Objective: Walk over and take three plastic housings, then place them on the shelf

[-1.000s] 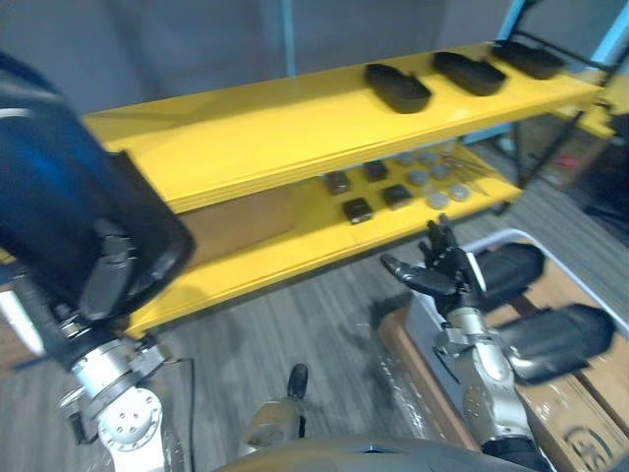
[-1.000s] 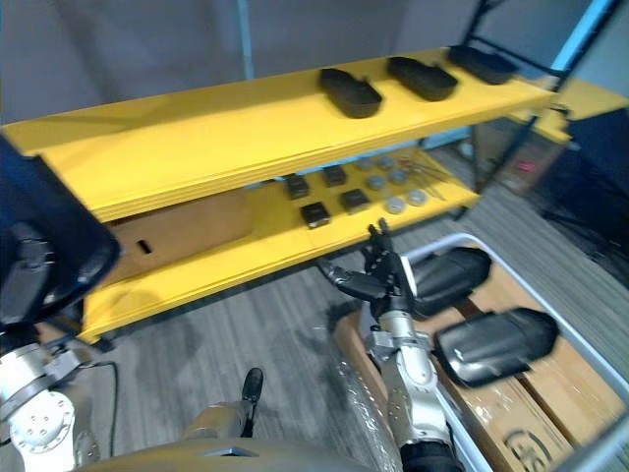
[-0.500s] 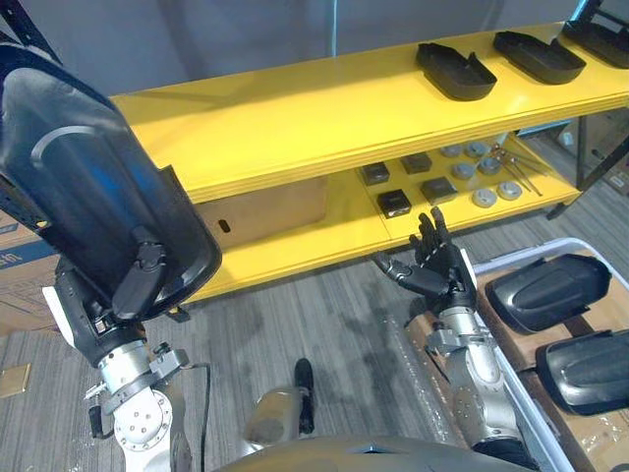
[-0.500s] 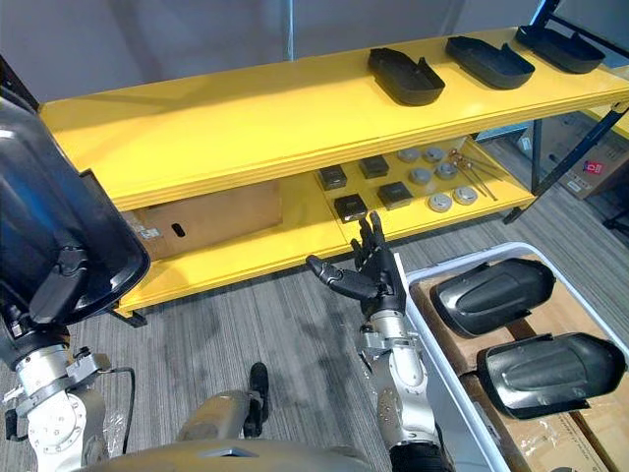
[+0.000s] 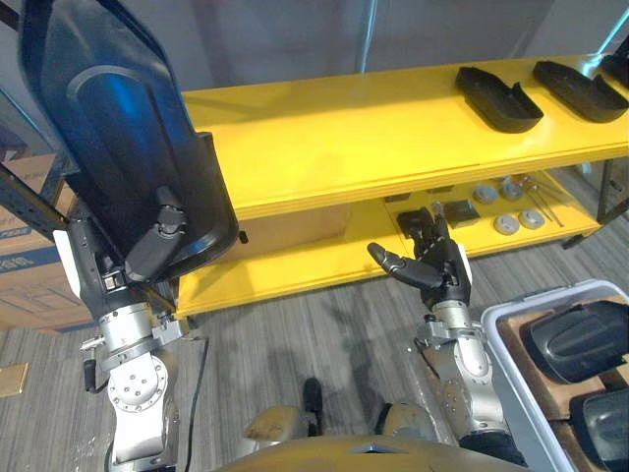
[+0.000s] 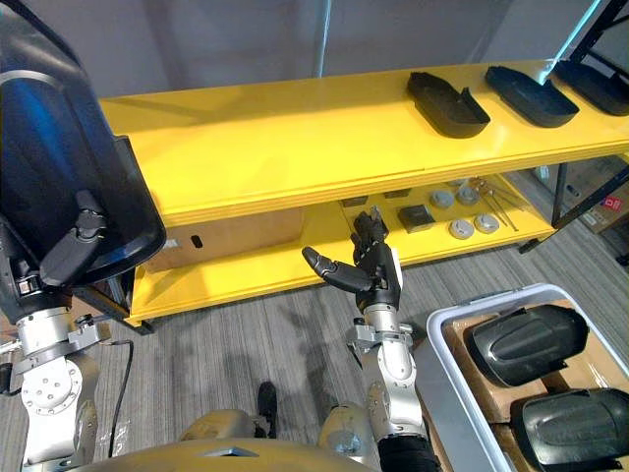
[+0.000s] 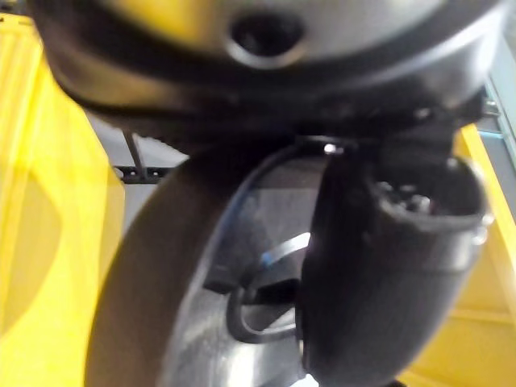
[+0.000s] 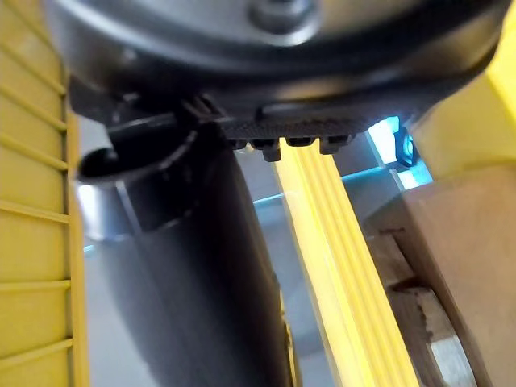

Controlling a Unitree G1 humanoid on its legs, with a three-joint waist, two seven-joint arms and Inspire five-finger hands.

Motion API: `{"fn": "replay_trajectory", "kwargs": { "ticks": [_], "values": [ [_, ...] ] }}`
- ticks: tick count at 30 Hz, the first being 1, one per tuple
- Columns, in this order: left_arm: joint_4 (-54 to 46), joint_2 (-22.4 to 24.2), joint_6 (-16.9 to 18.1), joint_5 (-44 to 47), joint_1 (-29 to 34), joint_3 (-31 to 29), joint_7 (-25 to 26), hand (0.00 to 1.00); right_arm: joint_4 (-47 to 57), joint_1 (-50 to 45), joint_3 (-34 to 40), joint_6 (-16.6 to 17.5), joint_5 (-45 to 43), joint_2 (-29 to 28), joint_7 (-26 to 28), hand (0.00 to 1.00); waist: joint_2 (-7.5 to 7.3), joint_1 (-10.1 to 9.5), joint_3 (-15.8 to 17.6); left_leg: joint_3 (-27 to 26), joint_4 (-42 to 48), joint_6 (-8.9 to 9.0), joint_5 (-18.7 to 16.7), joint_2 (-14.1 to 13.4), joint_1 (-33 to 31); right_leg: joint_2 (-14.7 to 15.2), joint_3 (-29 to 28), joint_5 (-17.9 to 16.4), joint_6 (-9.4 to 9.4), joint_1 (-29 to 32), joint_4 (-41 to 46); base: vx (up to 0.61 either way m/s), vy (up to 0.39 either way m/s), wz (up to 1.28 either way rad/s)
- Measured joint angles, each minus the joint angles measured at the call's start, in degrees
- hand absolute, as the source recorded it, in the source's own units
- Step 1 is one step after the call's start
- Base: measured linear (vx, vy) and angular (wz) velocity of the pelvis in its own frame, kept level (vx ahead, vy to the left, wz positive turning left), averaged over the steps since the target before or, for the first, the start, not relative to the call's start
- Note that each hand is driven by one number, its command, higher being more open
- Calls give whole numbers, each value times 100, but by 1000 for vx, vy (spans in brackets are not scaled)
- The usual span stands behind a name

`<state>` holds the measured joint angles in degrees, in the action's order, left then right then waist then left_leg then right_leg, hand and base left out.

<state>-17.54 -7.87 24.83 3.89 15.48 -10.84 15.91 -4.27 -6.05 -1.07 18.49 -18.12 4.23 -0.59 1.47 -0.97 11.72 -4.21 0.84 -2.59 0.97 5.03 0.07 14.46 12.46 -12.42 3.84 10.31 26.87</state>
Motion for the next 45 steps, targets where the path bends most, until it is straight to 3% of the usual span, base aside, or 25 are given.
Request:
{"fn": "replay_trajectory", "kwargs": {
  "ticks": [3,5,7,8,9,13,15,18,19,20,21,22,24,27,31,37,39,45],
  "values": [
    [1,-8,0,-6,9,315,-83,0,754,-68,68,63,206,-2,-365,100,-27,62,-1,199,138,-175,-132,-2,123,-126,-472,252,118,38,-611,239,-99,46],
    [-2,1,0,-4,21,410,-123,0,1346,-142,38,134,217,-2,-400,100,-72,63,-12,326,329,-106,-301,-2,184,-202,-558,397,94,-146,-870,231,-153,36],
    [-26,7,0,4,32,454,-189,0,1811,-203,34,295,363,-2,-512,100,-189,63,-74,443,499,-61,-562,5,253,-287,-604,504,43,-440,-1136,237,-211,38],
    [-113,0,1,12,70,443,-231,0,1966,-202,40,428,497,-1,-576,100,-361,56,-178,454,628,-29,-730,42,236,-272,-566,614,-12,-648,-1297,263,-264,29],
    [-125,50,10,35,86,457,-240,0,2019,-175,78,535,611,34,-609,100,-428,38,-240,465,843,51,-948,-22,235,-288,-459,927,196,-780,-1403,265,-269,26],
    [-119,167,4,35,234,633,-363,0,2018,-159,417,601,488,314,-508,100,-152,89,-366,458,1937,255,-1420,-606,-92,-776,-52,747,-27,-1154,-1552,291,-218,31],
    [-91,173,-76,24,208,747,-518,0,2002,-158,781,594,181,471,-345,100,-89,145,-253,158,3598,412,-1448,-824,-737,-864,88,714,-94,-1679,-1875,250,-144,42],
    [-37,170,-103,43,187,751,-628,0,2006,-156,1085,598,160,521,-221,100,-17,135,-202,-192,3677,448,-1646,-1200,-926,-813,169,678,-140,-2139,-2049,224,-47,4],
    [-37,173,-102,58,109,751,-673,0,2023,-159,1202,599,161,548,-212,100,71,137,-235,-266,2955,527,-1474,-1323,-961,-744,181,641,-101,-2197,-2064,244,118,4],
    [-40,189,-100,60,-31,767,-722,0,2027,-169,1297,597,163,640,-227,100,249,169,-295,-286,2074,546,-689,-1403,-946,-748,168,539,51,-2208,-2043,202,170,7],
    [-39,182,-85,61,-116,777,-739,0,2009,-165,1317,600,175,694,-235,100,353,188,-327,-211,1846,717,-381,-1432,-959,-756,150,424,201,-2213,-2005,212,209,11],
    [37,137,-75,107,-278,807,-740,0,1973,-198,1281,528,211,660,-276,100,242,265,-305,-238,1674,630,-327,-1178,-777,-526,113,359,256,-2211,-1939,121,178,11],
    [37,78,-77,293,-498,831,-841,0,1980,-181,1211,479,349,657,-302,100,81,291,-268,-389,1229,520,-148,-940,-640,-297,-29,342,234,-2103,-1894,85,135,1],
    [37,-13,-114,546,-601,896,-965,0,1983,-175,1236,334,348,658,-235,100,-50,372,-276,-472,787,481,27,-820,-432,-202,-37,416,254,-2028,-1891,44,61,-6],
    [36,-69,-262,725,-745,1255,-1166,0,2010,-207,1322,326,305,656,-219,100,-99,452,-285,-590,331,495,232,-764,-259,-206,-181,437,232,-1932,-1891,-4,3,-11],
    [425,-179,-1244,781,-1481,2397,-1372,0,2010,-278,1191,310,206,626,-218,100,-91,655,-287,-869,-341,493,550,-787,80,-265,-485,541,229,-1814,-1898,-33,5,-24],
    [825,-217,-1618,959,-1895,2736,-1368,0,2013,-288,1160,310,204,627,-197,100,-81,807,-294,-1017,-582,503,657,-775,170,-268,-621,545,236,-1716,-1900,-64,37,-29],
    [1590,-179,-2646,982,-2720,3111,-816,0,2017,-432,1147,310,140,705,79,100,-38,1078,-317,-1304,-596,487,696,-829,250,-305,-920,551,259,-1613,-1901,-58,11,-29]
  ]
}}
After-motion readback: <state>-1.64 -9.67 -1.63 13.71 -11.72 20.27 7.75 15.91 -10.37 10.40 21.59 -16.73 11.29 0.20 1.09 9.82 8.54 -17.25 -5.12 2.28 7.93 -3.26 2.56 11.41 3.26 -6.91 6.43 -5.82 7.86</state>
